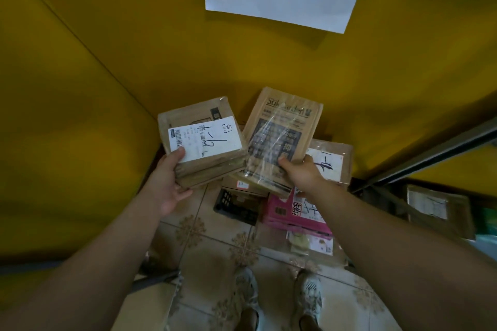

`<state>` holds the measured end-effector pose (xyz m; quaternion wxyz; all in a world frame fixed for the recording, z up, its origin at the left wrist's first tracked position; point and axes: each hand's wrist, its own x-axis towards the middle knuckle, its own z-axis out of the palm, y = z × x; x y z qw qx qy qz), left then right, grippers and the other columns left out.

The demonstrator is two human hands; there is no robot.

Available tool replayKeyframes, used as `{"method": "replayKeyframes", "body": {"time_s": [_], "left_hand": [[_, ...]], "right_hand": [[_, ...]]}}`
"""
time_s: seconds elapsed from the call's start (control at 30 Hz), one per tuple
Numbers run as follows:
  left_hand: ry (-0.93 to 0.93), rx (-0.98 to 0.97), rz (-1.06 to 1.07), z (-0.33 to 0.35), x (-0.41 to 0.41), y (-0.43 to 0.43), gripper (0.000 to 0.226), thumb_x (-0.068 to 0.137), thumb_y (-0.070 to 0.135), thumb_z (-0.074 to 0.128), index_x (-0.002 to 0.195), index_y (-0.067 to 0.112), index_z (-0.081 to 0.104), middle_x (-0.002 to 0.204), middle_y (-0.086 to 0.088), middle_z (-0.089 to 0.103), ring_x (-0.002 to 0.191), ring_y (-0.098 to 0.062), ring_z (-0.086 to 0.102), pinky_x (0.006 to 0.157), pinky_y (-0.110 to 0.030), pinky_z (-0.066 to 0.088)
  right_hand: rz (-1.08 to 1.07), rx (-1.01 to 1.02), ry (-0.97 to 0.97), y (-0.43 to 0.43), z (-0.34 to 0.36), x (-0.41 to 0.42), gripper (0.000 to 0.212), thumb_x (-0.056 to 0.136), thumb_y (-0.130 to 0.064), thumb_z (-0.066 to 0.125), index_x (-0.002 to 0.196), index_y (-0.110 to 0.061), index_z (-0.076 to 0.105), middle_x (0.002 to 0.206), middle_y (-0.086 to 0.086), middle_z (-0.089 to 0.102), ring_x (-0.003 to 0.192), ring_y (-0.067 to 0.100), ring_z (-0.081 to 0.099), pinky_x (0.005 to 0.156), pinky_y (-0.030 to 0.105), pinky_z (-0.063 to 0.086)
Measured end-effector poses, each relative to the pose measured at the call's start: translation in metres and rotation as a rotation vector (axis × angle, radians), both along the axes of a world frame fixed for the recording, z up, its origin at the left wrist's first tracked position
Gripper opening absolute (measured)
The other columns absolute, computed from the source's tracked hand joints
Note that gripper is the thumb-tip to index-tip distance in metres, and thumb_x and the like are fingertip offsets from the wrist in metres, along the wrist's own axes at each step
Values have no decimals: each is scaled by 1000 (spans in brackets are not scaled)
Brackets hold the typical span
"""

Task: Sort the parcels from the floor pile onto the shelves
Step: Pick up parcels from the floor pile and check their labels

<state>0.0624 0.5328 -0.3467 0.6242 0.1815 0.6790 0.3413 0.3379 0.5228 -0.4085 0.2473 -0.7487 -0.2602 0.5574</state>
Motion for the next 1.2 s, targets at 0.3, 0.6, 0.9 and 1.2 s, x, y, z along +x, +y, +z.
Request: {"method": "replayKeyframes", "body": {"time_s": [0.3, 0.6, 0.9, 1.2], "left_hand": [[-76, 37, 41, -6, -19, 17, 31, 91, 44, 58, 120, 35, 56, 128, -1, 61, 118, -31, 55, 105, -61, 34], [-197, -12, 51, 4, -12, 19, 21, 92, 41, 56, 110, 31, 58, 119, -5, 62, 113, -32, 56, 105, -62, 32], [-140, -9, -118, -9, 10, 20, 48, 91, 39, 59, 136, 30, 47, 129, -4, 60, 120, -30, 54, 106, -57, 36], [-14, -27, -379, -43, 58, 32, 42, 94, 24, 60, 135, 24, 50, 118, -1, 67, 103, -20, 64, 80, -38, 53]], "right_hand": [[-85, 26, -76, -2, -15, -7, 46, 98, -34, 58, 137, -11, 45, 122, 15, 62, 110, 37, 59, 95, 52, 50], [-93, 81, -256, -14, 18, 5, 28, 102, -30, 51, 126, -16, 50, 106, 8, 63, 78, 22, 57, 68, 34, 46], [-156, -3, -425, -44, 35, 51, 45, 102, -34, 47, 145, -26, 36, 117, 7, 61, 94, 31, 61, 86, 49, 55], [-228, -13, -406, -68, 27, 75, 31, 101, -32, 47, 131, -23, 46, 120, 8, 61, 104, 31, 59, 90, 43, 50]]}}
